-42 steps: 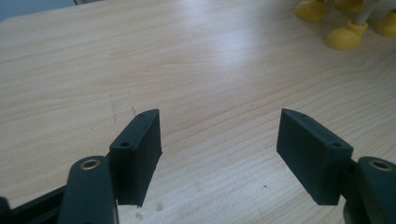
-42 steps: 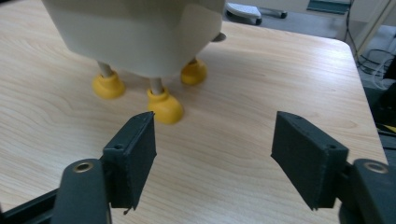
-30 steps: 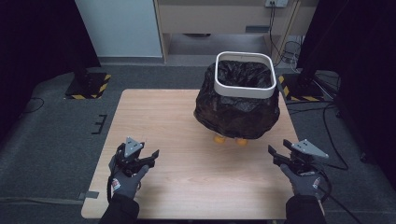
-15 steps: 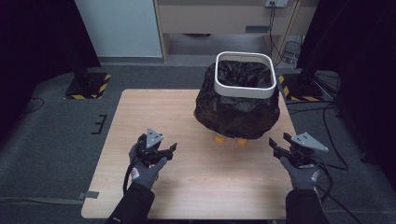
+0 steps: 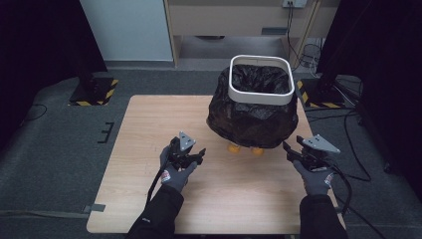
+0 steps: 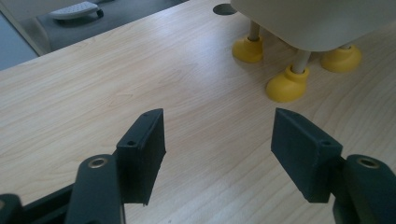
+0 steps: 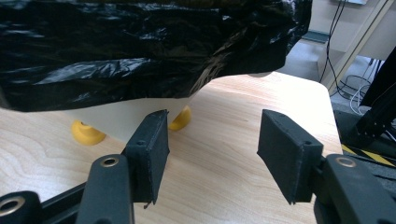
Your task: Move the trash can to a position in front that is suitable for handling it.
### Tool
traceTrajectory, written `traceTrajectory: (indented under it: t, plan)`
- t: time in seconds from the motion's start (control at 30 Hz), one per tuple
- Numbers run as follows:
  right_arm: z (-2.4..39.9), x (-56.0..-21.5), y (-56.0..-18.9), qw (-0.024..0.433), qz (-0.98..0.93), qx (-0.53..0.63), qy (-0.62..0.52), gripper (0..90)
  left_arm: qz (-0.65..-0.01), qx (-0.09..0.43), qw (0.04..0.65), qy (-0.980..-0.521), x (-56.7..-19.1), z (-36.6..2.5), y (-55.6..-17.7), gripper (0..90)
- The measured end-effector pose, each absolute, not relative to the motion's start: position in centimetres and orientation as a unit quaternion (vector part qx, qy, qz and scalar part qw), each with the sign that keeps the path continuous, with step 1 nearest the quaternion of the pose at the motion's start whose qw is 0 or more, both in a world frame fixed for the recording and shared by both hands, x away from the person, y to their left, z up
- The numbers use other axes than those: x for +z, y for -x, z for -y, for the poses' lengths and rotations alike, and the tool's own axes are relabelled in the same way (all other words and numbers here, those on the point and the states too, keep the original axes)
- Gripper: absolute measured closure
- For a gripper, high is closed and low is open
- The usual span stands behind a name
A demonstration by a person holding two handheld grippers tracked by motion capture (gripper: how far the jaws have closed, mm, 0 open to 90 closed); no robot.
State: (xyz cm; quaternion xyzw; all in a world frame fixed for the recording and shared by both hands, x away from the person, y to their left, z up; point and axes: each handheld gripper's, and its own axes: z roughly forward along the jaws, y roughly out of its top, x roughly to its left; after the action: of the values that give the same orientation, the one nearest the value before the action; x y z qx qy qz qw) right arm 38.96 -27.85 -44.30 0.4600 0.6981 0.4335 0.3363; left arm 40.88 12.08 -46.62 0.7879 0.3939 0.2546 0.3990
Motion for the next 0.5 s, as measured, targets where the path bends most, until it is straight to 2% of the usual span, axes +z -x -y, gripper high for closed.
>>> traceTrajectory:
  t: [0.33, 0.5]
  plan:
    - [27.4, -45.0, -40.0, 0.348, -0.696, 0.427, -0.462, 42.2, -0.39, 0.255, 0.413, -0.782, -47.5, -10.4, -42.3, 37.2]
    - [27.8, -44.8, -40.0, 0.352, -0.685, 0.435, -0.467, 41.5, -0.382, 0.266, 0.432, -0.773, -46.2, -10.0, -42.7, 37.3]
